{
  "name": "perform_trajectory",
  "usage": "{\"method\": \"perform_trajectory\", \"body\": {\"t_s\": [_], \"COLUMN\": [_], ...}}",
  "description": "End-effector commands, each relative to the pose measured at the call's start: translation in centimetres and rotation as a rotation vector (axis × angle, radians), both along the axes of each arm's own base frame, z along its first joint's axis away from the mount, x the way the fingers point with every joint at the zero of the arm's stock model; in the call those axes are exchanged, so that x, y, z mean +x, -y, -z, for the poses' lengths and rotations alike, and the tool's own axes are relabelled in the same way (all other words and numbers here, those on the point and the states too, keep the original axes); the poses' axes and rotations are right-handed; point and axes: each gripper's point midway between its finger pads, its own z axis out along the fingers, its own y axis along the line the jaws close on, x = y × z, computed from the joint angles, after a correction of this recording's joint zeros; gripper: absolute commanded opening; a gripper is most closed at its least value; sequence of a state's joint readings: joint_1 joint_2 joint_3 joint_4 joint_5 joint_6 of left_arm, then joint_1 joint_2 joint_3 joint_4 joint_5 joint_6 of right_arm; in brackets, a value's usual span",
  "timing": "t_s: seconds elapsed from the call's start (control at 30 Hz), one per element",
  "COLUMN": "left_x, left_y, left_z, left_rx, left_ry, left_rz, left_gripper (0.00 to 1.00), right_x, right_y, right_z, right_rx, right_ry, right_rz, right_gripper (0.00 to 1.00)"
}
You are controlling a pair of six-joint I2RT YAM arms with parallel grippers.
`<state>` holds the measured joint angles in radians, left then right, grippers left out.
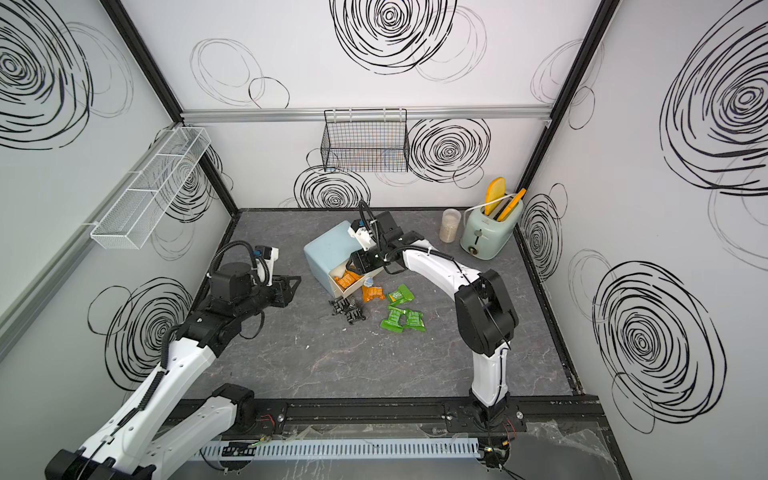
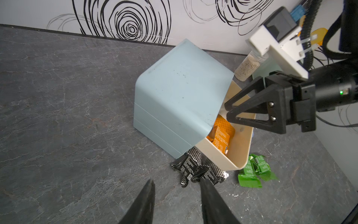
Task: Place the cookies into the drawer by color
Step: Place the cookie in the drawer.
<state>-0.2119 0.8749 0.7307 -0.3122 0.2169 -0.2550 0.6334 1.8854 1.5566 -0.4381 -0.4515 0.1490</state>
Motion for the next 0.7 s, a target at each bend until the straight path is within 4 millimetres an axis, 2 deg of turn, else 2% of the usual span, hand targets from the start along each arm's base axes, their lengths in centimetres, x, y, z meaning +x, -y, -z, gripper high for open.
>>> {"method": "perform_trajectory", "body": {"t_s": [0.0, 0.13, 0.2, 0.3, 0.47, 0.57, 0.67], "left_x": [0.3, 0.3, 0.3, 0.2, 0.2, 0.2, 0.2], "left_y": [-0.1, 0.0, -0.1, 0.0, -0.1, -0.1, -0.1], "left_z": [-0.9, -0.8, -0.7, -0.7, -0.6, -0.6, -0.5], "left_rx": [-0.022, -0.025, -0.024, -0.026, -0.026, -0.027, -0.024], "left_ry": [0.043, 0.042, 0.041, 0.037, 0.037, 0.036, 0.036], "left_rz": [-0.003, 0.003, 0.001, 0.002, 0.001, 0.0, -0.003], "left_gripper": [0.46, 0.48, 0.49, 0.49, 0.49, 0.49, 0.49], "right_x": [0.1, -0.2, -0.2, 0.0, -0.4, -0.9, -1.5], "right_y": [0.5, 1.7, 2.9, 5.5, 10.7, 13.2, 14.8], "right_z": [-4.7, -8.2, -9.4, -10.0, -8.8, -6.8, -3.6], "right_rx": [0.05, 0.118, 0.133, 0.151, 0.201, 0.218, 0.207], "right_ry": [0.136, 0.254, 0.301, 0.336, 0.306, 0.251, 0.171], "right_rz": [0.01, 0.04, 0.084, 0.173, 0.298, 0.35, 0.387], "right_gripper": [0.58, 0.64, 0.64, 0.65, 0.64, 0.64, 0.6]}}
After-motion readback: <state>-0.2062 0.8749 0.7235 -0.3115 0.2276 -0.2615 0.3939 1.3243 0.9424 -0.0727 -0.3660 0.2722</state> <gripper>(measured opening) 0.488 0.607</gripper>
